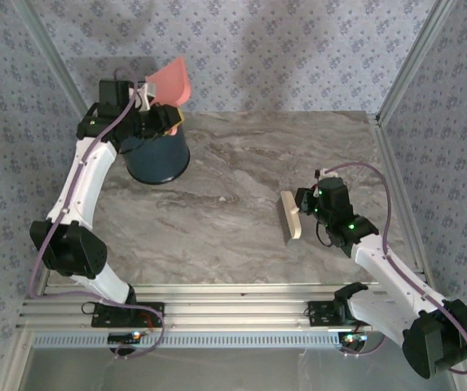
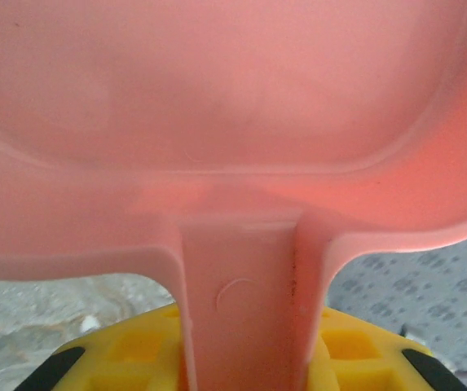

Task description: Sweep away the paper scraps from the table

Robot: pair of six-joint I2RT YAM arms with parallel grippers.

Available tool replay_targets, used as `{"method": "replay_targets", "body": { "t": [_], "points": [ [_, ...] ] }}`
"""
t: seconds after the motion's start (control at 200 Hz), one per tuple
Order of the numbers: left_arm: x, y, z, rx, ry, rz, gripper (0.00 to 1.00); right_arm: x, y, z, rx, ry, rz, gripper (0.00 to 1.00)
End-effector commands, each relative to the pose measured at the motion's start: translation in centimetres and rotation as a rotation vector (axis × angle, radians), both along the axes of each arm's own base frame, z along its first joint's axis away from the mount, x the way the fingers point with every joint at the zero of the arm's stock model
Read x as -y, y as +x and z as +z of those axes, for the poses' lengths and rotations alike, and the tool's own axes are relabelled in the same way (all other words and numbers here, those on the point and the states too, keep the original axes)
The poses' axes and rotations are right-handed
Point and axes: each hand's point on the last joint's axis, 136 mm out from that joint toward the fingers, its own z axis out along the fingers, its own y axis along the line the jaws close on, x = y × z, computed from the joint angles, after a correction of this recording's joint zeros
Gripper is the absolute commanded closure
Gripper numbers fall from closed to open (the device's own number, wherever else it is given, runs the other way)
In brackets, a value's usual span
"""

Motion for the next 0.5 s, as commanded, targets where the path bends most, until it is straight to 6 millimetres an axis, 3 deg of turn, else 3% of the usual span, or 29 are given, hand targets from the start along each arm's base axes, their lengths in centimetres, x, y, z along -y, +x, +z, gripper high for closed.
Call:
{"method": "replay_targets", "body": {
  "t": [0.0,0.495],
  "points": [
    [-0.1,-2.1,-1.4,-0.001,0.181,-0.075,1.0,0.1,0.2,1.0,0.021,0.024,-0.013,1.0],
    [3.6,-6.1,-5.1,0.024,0.561,-0.331,1.0,0.4,0.1,1.0,0.025,0.029,-0.021,1.0]
  ]
}}
